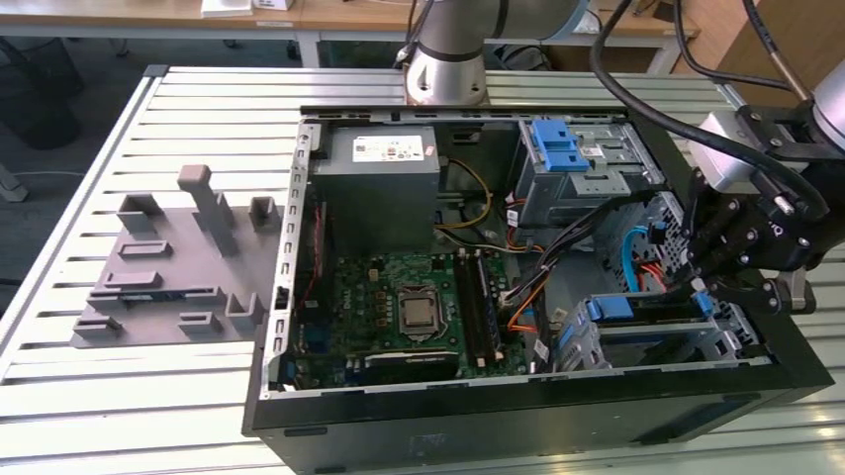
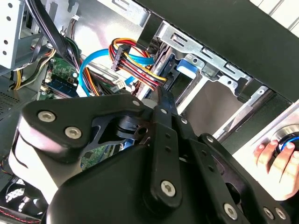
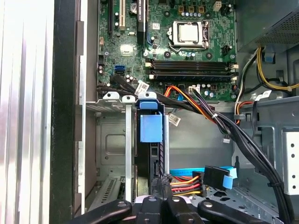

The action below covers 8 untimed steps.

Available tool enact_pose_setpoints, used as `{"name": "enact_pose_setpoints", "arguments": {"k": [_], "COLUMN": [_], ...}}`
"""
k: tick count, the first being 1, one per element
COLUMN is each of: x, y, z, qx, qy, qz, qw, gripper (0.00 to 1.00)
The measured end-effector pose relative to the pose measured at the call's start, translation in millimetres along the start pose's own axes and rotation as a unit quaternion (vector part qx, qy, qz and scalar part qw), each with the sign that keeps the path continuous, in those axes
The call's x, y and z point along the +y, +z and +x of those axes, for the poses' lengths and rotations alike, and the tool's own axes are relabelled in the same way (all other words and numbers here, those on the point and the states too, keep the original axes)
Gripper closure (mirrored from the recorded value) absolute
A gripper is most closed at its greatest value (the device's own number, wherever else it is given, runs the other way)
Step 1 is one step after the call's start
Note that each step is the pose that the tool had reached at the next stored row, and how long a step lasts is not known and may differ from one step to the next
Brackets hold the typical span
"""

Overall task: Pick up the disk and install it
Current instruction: 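Insert the first disk wire, then insert the second disk wire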

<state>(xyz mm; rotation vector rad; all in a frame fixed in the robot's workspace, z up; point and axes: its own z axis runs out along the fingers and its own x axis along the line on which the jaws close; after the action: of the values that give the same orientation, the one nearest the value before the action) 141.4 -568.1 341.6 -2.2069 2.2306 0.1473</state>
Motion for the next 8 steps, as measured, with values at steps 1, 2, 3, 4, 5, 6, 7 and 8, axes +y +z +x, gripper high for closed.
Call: {"name": "enact_pose_setpoints", "arguments": {"k": [1,2,3,4,5,6,7,8], "x": [0.0,0.0,0.0,0.0,0.0,0.0,0.0,0.1], "y": [0.0,-0.1,-0.1,-0.3,-0.6,-0.6,-0.7,-0.7], "z": [0.0,0.0,0.0,0.0,0.0,0.0,-0.1,-0.1], "qx": [0.0,0.0,0.0,0.0,0.0,0.0,0.0,0.0], "qy": [0.0,0.0,0.0,0.0,0.0,0.0,0.0,0.0], "qz": [0.0,0.0,0.0,0.0,0.0,0.0,0.0,0.0], "qw": [1.0,1.0,1.0,1.0,1.0,1.0,1.0,1.0], "gripper": [0.89,0.89,0.89,0.89,0.89,0.89,0.89,0.89]}}
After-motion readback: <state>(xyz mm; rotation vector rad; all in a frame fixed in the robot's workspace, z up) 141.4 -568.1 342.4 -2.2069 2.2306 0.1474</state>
